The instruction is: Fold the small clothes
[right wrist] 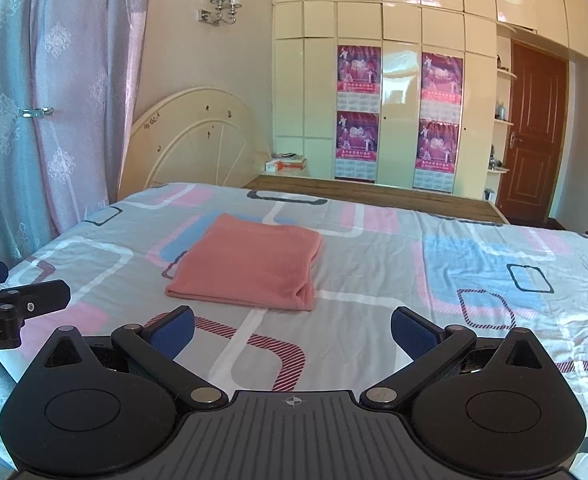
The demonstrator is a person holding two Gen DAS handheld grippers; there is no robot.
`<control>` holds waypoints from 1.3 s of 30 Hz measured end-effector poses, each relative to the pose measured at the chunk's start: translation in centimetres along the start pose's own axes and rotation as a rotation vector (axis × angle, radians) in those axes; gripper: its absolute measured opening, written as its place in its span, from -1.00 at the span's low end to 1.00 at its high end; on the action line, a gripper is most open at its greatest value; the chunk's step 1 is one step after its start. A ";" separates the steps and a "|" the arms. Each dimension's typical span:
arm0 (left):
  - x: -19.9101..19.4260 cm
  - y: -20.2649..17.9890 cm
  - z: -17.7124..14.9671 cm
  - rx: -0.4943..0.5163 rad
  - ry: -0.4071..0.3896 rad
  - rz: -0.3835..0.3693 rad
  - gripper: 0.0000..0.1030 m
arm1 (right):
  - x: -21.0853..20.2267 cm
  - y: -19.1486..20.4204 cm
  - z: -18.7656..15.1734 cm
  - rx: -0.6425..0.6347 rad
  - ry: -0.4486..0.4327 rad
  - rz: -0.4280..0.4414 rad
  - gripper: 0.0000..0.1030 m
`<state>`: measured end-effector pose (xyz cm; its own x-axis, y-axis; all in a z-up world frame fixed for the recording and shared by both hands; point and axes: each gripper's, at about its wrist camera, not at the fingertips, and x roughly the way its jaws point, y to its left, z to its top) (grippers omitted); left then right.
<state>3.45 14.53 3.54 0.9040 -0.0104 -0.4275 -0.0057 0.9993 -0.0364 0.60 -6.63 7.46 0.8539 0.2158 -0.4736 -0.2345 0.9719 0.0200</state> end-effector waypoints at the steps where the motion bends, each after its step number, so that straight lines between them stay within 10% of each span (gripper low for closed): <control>1: -0.2 0.0 0.0 0.002 -0.001 0.001 0.99 | -0.1 0.0 0.0 0.000 -0.001 0.001 1.00; 39: -1.0 -0.2 0.6 0.010 -0.009 -0.008 0.99 | -0.5 -0.3 0.7 -0.020 -0.005 -0.008 1.00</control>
<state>2.78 14.33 4.58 0.9079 -0.0180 -0.4187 0.0059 0.9995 -0.0302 0.59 -6.98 8.26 0.8581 0.2089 -0.4691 -0.2372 0.9715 -0.0011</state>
